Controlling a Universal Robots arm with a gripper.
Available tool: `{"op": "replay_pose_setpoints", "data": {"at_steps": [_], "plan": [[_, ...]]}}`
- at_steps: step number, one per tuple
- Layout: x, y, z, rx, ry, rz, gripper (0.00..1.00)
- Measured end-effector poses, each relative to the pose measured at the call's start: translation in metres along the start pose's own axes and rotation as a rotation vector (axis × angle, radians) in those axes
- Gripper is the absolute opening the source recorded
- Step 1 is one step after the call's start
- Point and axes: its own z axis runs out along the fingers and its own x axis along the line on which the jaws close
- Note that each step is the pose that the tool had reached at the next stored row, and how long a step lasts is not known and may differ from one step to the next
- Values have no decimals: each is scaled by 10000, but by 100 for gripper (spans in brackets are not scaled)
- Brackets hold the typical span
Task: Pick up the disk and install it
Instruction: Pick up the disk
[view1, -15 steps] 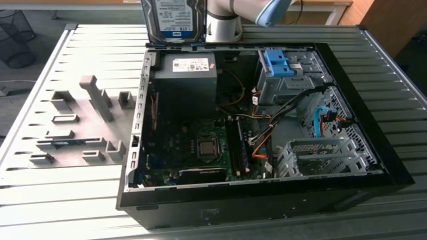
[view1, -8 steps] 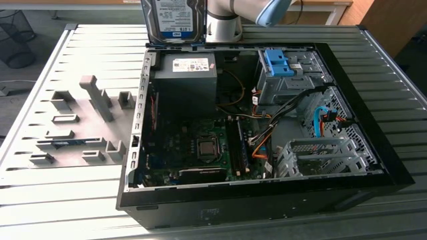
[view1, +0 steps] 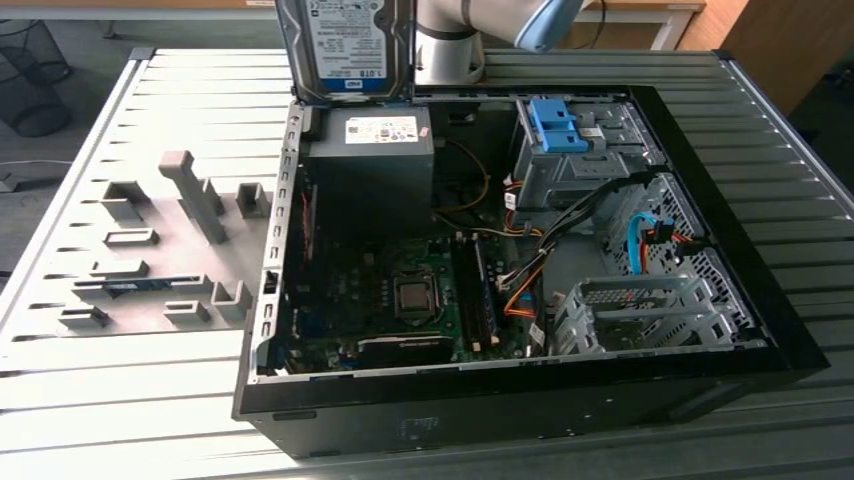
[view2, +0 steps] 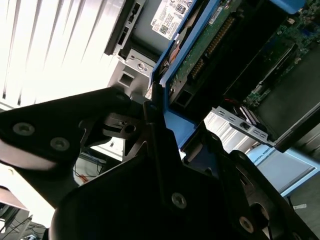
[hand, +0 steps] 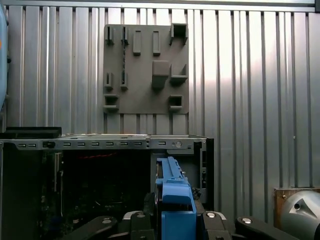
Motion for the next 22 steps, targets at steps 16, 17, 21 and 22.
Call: {"op": "replay_pose_setpoints", "data": {"at_steps": [16, 17, 21, 22], "plan": [[234, -7, -2, 5, 280, 12, 36], [234, -7, -2, 5, 280, 12, 36], [235, -7, -2, 5, 280, 10, 36], [235, -7, -2, 5, 281, 10, 36]]}}
